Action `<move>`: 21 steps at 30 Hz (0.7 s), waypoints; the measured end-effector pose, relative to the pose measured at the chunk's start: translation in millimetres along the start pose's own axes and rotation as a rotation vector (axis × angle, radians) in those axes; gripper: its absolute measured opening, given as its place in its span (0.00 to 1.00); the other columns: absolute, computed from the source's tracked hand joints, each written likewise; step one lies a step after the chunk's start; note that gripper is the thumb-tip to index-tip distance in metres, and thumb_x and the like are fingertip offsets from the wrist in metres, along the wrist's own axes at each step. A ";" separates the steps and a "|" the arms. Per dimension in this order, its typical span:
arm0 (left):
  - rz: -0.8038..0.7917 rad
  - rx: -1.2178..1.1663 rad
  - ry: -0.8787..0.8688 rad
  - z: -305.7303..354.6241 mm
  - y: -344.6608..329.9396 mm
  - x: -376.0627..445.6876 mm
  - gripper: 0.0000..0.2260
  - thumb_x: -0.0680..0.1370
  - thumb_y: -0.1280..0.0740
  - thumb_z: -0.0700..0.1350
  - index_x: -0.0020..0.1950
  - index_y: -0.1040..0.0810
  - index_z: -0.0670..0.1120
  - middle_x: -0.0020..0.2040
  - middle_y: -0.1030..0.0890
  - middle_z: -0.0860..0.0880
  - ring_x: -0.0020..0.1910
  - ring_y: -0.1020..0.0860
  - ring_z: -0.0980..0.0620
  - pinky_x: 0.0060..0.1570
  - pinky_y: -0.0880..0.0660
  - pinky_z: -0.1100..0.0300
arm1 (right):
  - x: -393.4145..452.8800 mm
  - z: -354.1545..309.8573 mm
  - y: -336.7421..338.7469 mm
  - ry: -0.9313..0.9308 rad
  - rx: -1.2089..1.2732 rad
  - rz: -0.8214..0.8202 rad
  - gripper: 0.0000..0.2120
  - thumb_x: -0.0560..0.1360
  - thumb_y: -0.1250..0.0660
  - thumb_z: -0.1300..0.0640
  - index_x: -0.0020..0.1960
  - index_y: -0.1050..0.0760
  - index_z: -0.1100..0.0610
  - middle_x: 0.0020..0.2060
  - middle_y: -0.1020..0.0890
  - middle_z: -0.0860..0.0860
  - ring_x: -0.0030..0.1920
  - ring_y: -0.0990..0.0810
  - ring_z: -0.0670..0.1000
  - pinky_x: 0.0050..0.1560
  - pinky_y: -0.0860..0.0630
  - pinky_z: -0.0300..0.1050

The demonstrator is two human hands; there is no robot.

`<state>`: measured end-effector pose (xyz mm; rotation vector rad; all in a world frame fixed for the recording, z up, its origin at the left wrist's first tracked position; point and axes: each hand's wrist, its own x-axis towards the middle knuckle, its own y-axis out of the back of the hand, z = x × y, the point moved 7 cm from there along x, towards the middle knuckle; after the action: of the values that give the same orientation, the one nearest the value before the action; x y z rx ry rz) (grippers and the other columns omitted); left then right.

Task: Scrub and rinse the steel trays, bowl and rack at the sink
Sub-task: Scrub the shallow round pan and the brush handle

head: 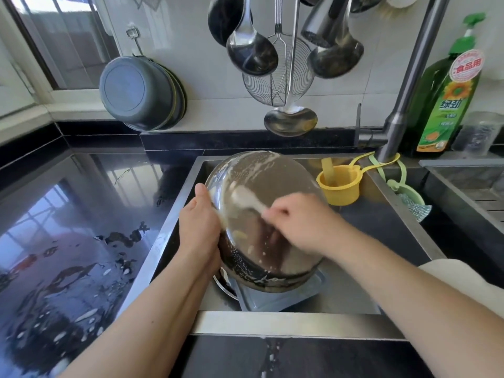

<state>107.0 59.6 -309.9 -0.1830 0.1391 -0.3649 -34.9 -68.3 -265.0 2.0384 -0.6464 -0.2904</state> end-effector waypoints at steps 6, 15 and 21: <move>0.059 0.039 -0.020 2.5 4.3 -2.5 0.18 0.85 0.41 0.56 0.39 0.30 0.48 0.34 0.29 0.47 0.33 0.30 0.51 0.37 0.30 0.56 | -16.1 -14.6 -21.3 0.120 0.003 -0.097 0.20 0.81 0.37 0.44 0.36 0.23 0.54 0.30 0.21 0.49 0.36 0.22 0.50 0.36 0.29 0.47; 0.114 -0.033 0.001 -1.1 12.1 3.3 0.17 0.83 0.41 0.59 0.42 0.28 0.48 0.39 0.26 0.47 0.38 0.28 0.49 0.42 0.27 0.54 | -17.4 -17.0 -23.5 0.123 -0.025 -0.123 0.21 0.81 0.36 0.45 0.33 0.26 0.54 0.28 0.23 0.50 0.35 0.25 0.51 0.36 0.32 0.47; 0.145 -0.071 0.009 -2.2 12.7 0.2 0.19 0.84 0.40 0.57 0.36 0.32 0.50 0.36 0.28 0.47 0.36 0.28 0.50 0.41 0.27 0.53 | 1.9 6.3 -5.3 0.001 -0.040 -0.027 0.24 0.81 0.38 0.44 0.31 0.31 0.56 0.28 0.26 0.52 0.35 0.27 0.54 0.35 0.34 0.50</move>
<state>111.2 70.9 -314.6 -0.2398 0.1734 -0.2166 -34.4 -71.7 -272.7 2.0102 -0.6083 -0.3153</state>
